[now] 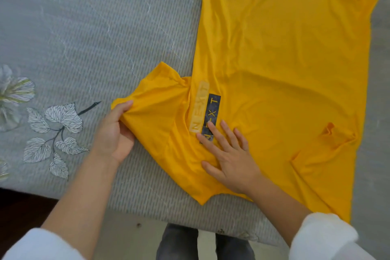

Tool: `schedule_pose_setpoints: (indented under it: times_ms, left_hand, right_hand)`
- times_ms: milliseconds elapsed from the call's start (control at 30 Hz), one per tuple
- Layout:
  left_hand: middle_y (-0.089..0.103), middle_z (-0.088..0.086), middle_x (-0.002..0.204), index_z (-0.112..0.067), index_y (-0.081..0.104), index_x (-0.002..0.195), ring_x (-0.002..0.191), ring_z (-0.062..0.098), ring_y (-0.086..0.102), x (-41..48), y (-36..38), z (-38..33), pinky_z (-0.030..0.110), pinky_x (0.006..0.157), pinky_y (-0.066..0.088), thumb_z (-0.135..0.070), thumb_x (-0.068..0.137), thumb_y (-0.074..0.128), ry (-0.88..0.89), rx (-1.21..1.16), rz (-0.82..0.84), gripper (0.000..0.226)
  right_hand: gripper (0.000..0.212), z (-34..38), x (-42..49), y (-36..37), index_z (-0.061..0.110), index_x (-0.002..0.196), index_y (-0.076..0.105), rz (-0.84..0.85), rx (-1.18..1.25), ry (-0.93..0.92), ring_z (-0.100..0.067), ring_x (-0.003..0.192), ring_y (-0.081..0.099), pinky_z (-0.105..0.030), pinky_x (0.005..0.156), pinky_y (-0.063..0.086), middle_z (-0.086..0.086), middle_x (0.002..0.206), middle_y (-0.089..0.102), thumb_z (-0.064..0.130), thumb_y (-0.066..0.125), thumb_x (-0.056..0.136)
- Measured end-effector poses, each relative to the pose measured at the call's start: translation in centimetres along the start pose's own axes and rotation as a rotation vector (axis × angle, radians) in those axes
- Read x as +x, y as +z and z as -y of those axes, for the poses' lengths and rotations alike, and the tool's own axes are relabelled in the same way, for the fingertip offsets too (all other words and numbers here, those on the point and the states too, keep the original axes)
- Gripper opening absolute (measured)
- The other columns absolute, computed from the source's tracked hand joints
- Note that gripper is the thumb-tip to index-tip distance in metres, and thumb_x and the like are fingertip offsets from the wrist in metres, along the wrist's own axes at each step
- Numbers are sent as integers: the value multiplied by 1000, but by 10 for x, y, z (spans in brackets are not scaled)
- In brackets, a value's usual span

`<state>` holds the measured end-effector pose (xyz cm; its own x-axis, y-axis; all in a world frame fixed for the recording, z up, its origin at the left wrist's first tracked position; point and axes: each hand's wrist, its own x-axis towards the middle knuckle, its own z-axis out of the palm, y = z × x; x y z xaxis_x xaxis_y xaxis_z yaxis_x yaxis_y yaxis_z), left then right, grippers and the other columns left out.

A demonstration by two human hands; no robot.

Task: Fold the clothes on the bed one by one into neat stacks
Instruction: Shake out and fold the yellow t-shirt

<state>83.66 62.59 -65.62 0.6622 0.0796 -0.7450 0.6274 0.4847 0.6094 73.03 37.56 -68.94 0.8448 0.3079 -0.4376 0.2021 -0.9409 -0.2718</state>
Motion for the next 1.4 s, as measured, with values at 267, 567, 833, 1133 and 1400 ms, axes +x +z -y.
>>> schedule_pose_setpoints:
  times_ms: [267,567,833,1133,1400]
  left_hand:
    - [61,1,129,-21,67,80,123,10,53,-32,49,24,31,101,45,-23,70,67,819,1187,632,10]
    - [7,-1,160,-26,34,146,148,18,-3,-50,3,67,40,118,-2,-59,79,50,900,1947,900,77]
    - [10,9,160,-31,24,150,147,32,1,-72,-17,90,50,115,2,-41,71,50,934,2094,903,84]
    - [17,4,156,-26,46,139,145,27,1,-73,16,105,47,116,2,-20,92,57,886,2020,754,48]
    - [60,9,79,-15,49,75,83,35,57,-115,35,105,36,66,37,-11,98,40,584,1824,502,25]
  right_hand:
    - [56,-11,-26,-14,30,151,23,-227,217,123,-15,149,4,-34,117,6,5,160,16,49,30,98]
    - [61,-76,-128,-6,23,149,26,-287,184,404,-15,147,9,-38,114,12,1,158,19,47,33,93]
    - [79,-118,-224,19,16,148,30,-115,-14,216,-26,146,16,-46,113,20,-10,157,27,36,57,78]
    - [40,-119,-196,32,12,138,49,-277,73,246,-37,134,41,-50,108,34,-14,144,46,23,42,99]
    - [22,-135,-200,-9,5,105,66,-174,495,481,-34,88,58,-38,65,34,-16,98,66,8,45,97]
